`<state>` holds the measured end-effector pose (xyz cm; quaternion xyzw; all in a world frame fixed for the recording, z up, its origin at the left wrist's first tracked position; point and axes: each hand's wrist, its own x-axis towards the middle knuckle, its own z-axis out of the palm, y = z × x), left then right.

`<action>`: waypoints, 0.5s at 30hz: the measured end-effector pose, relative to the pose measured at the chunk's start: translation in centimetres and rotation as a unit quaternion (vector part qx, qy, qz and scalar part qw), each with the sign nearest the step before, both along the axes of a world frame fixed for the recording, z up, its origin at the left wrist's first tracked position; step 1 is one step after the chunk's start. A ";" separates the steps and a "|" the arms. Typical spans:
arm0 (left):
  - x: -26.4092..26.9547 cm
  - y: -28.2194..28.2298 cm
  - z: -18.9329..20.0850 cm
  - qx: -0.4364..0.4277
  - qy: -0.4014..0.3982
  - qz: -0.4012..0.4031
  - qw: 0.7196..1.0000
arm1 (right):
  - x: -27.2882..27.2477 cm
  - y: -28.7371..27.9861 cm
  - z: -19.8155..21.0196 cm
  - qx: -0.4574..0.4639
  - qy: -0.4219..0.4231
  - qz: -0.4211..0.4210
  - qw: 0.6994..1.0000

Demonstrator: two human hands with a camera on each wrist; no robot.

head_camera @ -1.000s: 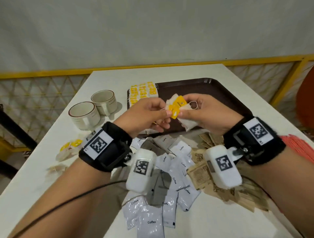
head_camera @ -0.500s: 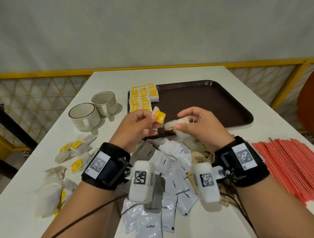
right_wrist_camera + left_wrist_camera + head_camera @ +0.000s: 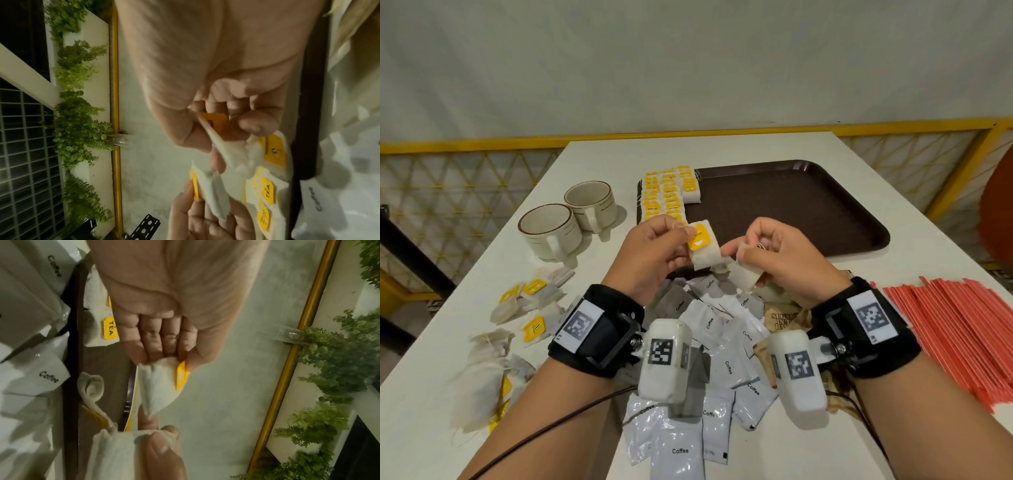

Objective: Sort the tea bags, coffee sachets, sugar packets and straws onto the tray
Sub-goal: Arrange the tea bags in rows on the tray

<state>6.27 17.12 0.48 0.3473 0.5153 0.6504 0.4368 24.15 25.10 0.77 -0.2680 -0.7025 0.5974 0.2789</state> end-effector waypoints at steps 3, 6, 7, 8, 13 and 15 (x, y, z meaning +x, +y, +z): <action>-0.1 0.0 -0.2 0.003 0.021 0.004 1.000 | -0.1 -0.2 0.0 0.008 -0.003 0.016 1.000; -0.3 0.1 -0.4 0.002 0.017 0.008 1.000 | -0.2 -0.3 -0.1 -0.006 0.010 0.024 1.000; -0.3 0.1 -0.5 0.003 0.012 0.009 1.000 | -0.2 -0.3 -0.2 -0.014 0.017 0.028 0.999; -0.3 0.1 -0.5 0.005 0.008 0.011 1.000 | -0.2 -0.3 -0.2 -0.030 0.028 0.033 0.999; -0.3 0.1 -0.5 0.010 0.040 0.018 0.999 | -0.2 -0.5 -0.2 -0.116 0.094 0.036 0.988; -0.3 0.0 -0.5 0.009 0.057 0.018 0.998 | -0.2 -0.4 -0.3 -0.121 0.103 0.033 0.987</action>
